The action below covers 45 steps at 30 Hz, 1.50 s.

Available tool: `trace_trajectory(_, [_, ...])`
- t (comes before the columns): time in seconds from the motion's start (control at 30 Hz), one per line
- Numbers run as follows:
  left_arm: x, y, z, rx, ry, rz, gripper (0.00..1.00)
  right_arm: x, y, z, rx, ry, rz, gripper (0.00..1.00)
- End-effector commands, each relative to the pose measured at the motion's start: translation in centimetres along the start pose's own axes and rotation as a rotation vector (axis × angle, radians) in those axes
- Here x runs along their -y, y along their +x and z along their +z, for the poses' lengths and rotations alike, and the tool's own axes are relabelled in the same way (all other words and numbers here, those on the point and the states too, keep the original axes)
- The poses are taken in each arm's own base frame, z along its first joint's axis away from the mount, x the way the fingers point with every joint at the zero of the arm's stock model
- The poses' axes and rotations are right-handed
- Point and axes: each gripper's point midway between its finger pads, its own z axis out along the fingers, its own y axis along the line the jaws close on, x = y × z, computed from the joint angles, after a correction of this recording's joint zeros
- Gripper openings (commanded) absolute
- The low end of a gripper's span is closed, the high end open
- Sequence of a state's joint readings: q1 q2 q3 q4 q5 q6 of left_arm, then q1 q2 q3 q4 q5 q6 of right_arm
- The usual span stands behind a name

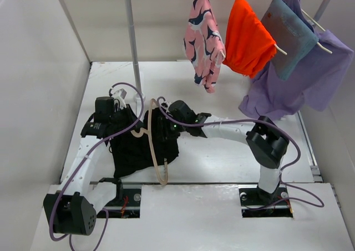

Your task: Place the trousers on the hanger

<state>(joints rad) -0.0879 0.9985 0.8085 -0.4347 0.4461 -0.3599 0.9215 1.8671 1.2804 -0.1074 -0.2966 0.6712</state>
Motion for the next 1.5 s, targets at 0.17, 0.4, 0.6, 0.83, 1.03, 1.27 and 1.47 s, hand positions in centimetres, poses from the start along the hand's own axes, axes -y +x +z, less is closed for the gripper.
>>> trace_trajectory(0.17, [1.7, -1.9, -0.8, 0.049, 0.051, 0.007, 0.00, -3.3, 5.6, 3.7, -0.191, -0.255, -0.030, 0.22])
trace_trajectory(0.4, [4.3, -1.9, -1.3, 0.017, 0.148, -0.024, 0.00, -2.4, 5.9, 8.0, -0.208, -0.280, 0.034, 0.17])
trace_trajectory(0.6, [4.1, -2.4, -1.7, 0.030, 0.125, 0.003, 0.00, 0.0, 4.8, 5.0, -0.150, -0.208, 0.034, 0.35])
trace_trajectory(0.83, [3.6, -2.7, -1.6, 0.014, 0.076, 0.036, 0.00, 2.1, 3.8, 0.9, -0.085, -0.005, 0.031, 0.68])
trace_trajectory(1.03, [3.6, -2.3, -1.4, 0.002, 0.077, 0.038, 0.00, 4.7, 2.3, -1.5, -0.038, 0.216, -0.008, 0.72])
trace_trajectory(1.27, [3.5, -2.0, -0.9, -0.018, 0.075, 0.045, 0.00, 3.4, -1.4, -5.1, 0.093, 0.295, -0.005, 0.77])
trace_trajectory(1.47, [3.4, -1.9, -0.7, -0.026, 0.072, 0.042, 0.00, -0.5, -3.8, -6.7, 0.167, 0.233, -0.059, 0.77])
